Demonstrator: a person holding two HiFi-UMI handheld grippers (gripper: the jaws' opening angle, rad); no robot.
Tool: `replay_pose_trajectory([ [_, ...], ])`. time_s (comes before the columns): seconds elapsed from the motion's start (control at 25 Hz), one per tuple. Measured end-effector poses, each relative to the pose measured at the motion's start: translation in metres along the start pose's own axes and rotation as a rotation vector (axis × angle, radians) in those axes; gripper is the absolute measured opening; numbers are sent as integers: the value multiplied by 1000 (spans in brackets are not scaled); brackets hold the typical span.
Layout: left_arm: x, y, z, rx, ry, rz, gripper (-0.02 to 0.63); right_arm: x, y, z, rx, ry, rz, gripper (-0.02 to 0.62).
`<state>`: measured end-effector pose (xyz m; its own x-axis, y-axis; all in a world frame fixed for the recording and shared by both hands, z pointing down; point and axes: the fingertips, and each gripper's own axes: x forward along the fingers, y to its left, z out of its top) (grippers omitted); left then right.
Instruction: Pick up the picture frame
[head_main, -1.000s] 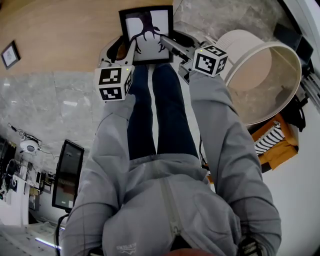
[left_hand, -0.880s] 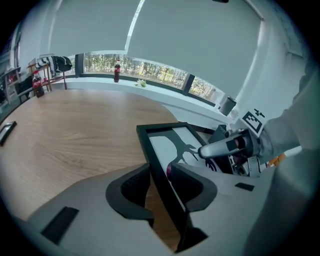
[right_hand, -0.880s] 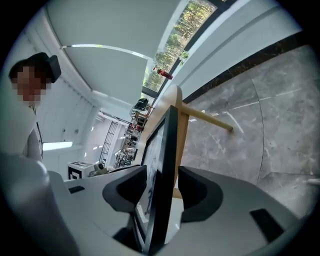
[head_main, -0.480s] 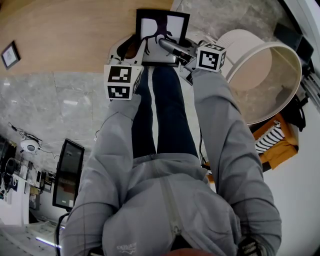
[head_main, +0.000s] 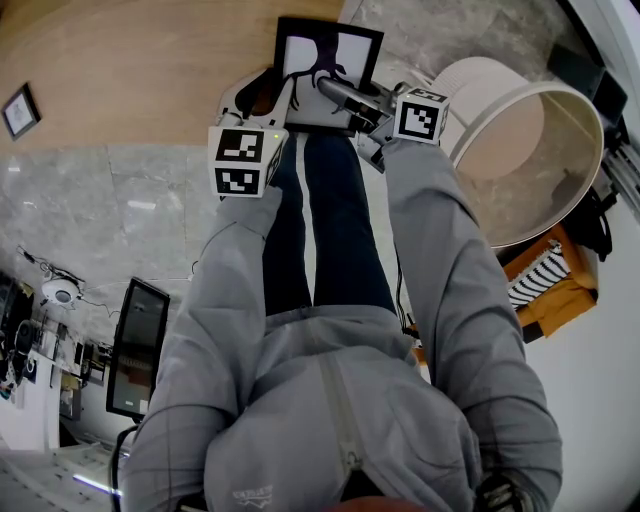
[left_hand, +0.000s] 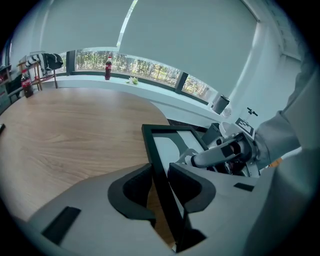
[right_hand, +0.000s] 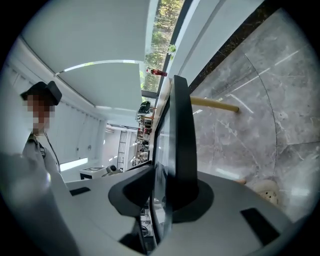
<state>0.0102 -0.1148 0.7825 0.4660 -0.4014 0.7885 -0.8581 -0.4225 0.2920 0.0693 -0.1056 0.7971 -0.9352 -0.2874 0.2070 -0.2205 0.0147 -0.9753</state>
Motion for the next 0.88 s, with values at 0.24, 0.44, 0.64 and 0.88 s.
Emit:
replay_pose_trajectory([
  [0.24,1,0,-2,-13,8,-8,126,-2,2,-2,42,10,29,49],
  [0.44,-2,1,1,-21,15,-6,126,0,13,4,38,8,29,43],
  [0.64,-9,5,3,-53,24,15,126,-1,19,6,52,-9,26,38],
  [0.88,-48,1,16,-66,8,42,126,-16,37,2,52,-8,-45,37],
])
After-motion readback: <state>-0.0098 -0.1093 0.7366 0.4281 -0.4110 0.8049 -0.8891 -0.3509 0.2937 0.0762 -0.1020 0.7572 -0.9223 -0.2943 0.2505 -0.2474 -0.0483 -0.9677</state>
